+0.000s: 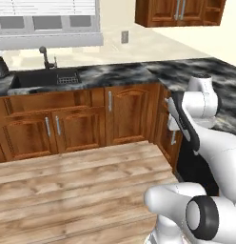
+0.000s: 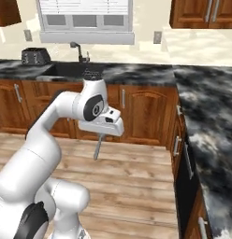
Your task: Organize the utensils by type. Pick up the wooden spoons from the counter and place them in the open cabinet. Then pick up the metallic utensils from the counter and place them in the open drawer.
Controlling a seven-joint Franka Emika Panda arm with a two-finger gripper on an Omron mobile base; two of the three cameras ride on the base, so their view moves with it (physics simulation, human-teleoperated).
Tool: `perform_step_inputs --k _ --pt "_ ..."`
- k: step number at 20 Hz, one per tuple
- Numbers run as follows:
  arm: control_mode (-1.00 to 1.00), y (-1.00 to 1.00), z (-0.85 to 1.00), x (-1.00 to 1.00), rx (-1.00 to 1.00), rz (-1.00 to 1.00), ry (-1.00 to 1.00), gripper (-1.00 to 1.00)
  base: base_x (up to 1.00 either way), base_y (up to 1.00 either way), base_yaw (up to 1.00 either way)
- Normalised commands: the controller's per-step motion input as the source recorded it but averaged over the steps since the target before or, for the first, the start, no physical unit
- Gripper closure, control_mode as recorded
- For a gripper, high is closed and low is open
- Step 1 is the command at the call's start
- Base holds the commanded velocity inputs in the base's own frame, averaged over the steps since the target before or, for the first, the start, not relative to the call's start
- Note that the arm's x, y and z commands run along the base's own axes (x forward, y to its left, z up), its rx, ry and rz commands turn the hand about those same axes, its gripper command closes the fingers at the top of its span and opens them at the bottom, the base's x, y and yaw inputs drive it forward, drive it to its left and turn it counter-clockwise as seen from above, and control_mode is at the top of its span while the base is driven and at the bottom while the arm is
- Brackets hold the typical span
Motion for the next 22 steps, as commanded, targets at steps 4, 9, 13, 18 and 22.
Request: perform_step_inputs --k 4,9,13,18,22 --pt "1.0 0.0 0.0 0.0 0.0 0.0 0.0 1.0 -1.0 0.2 0.25" --pt "1.0 0.0 0.0 0.0 0.0 0.0 0.0 1.0 -0.8 0.41 0.1" --pt "1.0 0.0 0.0 0.0 0.0 0.0 0.0 1.0 -0.56 0.72 0.0" --pt "1.0 0.0 0.0 0.0 0.0 0.0 0.0 1.0 -0.5 0.81 0.0" --pt "1.0 0.0 0.0 0.0 0.0 0.0 0.0 1.0 -0.39 0.83 0.0"
